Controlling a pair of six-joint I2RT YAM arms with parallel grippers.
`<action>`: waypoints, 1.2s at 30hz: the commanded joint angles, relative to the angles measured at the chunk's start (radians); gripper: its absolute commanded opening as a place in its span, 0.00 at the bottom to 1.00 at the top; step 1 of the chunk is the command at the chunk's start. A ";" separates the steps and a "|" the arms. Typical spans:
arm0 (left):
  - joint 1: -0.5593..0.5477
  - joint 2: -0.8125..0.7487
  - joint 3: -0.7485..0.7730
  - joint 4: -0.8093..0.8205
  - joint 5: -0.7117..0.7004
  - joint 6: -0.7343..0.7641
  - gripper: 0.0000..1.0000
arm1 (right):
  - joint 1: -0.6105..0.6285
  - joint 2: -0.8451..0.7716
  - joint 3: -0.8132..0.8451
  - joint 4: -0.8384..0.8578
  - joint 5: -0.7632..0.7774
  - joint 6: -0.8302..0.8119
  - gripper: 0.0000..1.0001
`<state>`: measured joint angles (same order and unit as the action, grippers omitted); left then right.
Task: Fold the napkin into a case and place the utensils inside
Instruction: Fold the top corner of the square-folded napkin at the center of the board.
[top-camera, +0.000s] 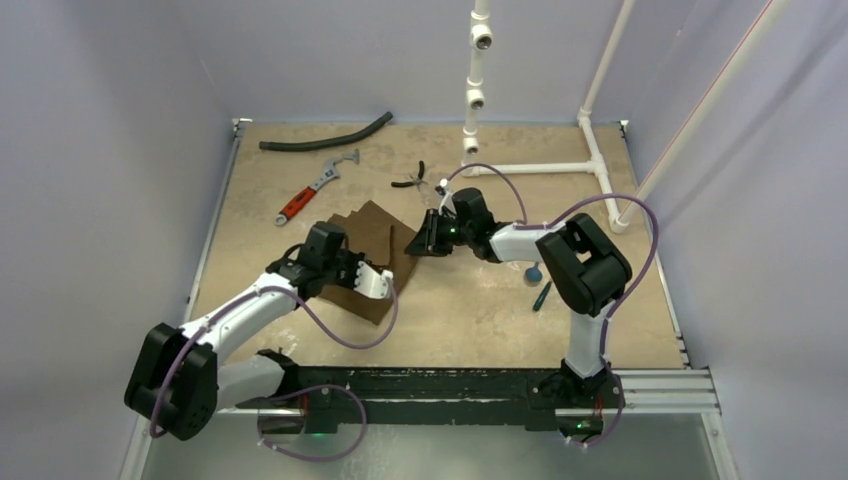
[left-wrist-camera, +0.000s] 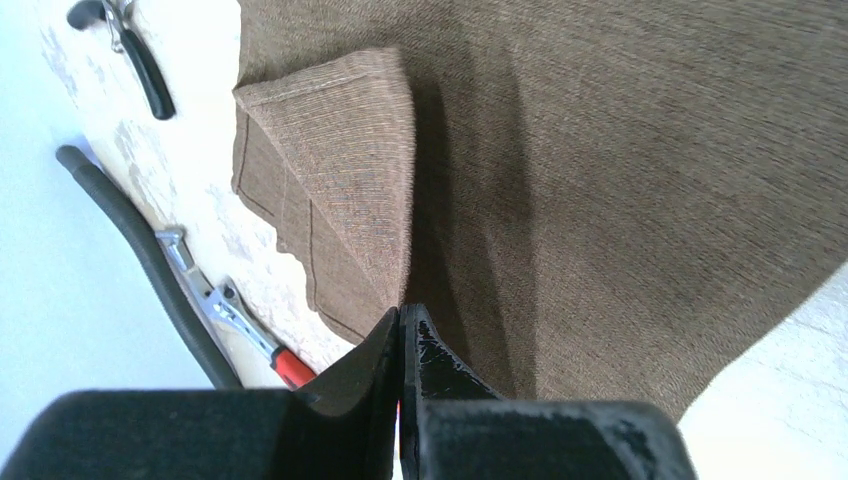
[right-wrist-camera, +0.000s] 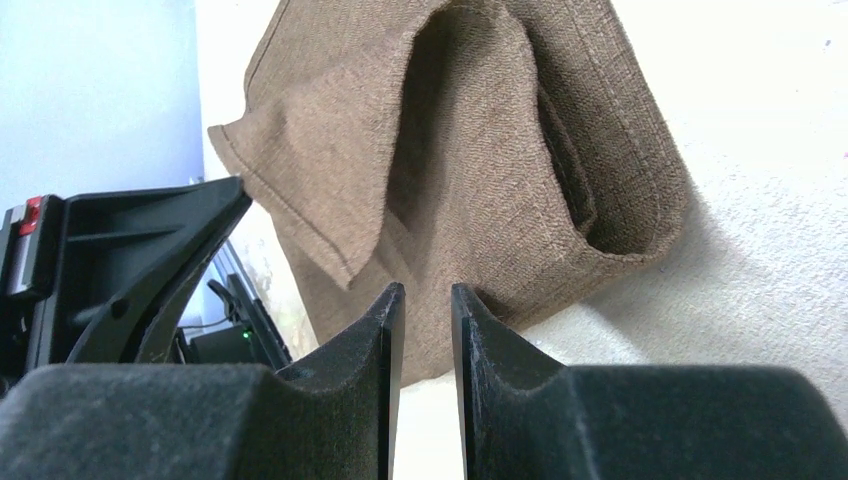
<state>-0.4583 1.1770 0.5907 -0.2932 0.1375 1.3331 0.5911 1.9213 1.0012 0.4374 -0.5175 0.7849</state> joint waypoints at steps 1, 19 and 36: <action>0.004 -0.056 -0.008 -0.093 0.084 0.054 0.00 | -0.013 -0.028 0.002 -0.021 0.018 -0.018 0.27; 0.007 -0.160 -0.006 -0.283 0.170 0.150 0.00 | -0.063 0.033 0.053 -0.038 0.054 -0.040 0.12; 0.007 -0.016 -0.005 -0.207 0.073 0.146 0.31 | -0.066 0.069 0.005 -0.020 0.080 -0.064 0.10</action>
<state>-0.4564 1.0969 0.5594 -0.4980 0.2321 1.4601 0.5289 2.0064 1.0298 0.4160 -0.4706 0.7498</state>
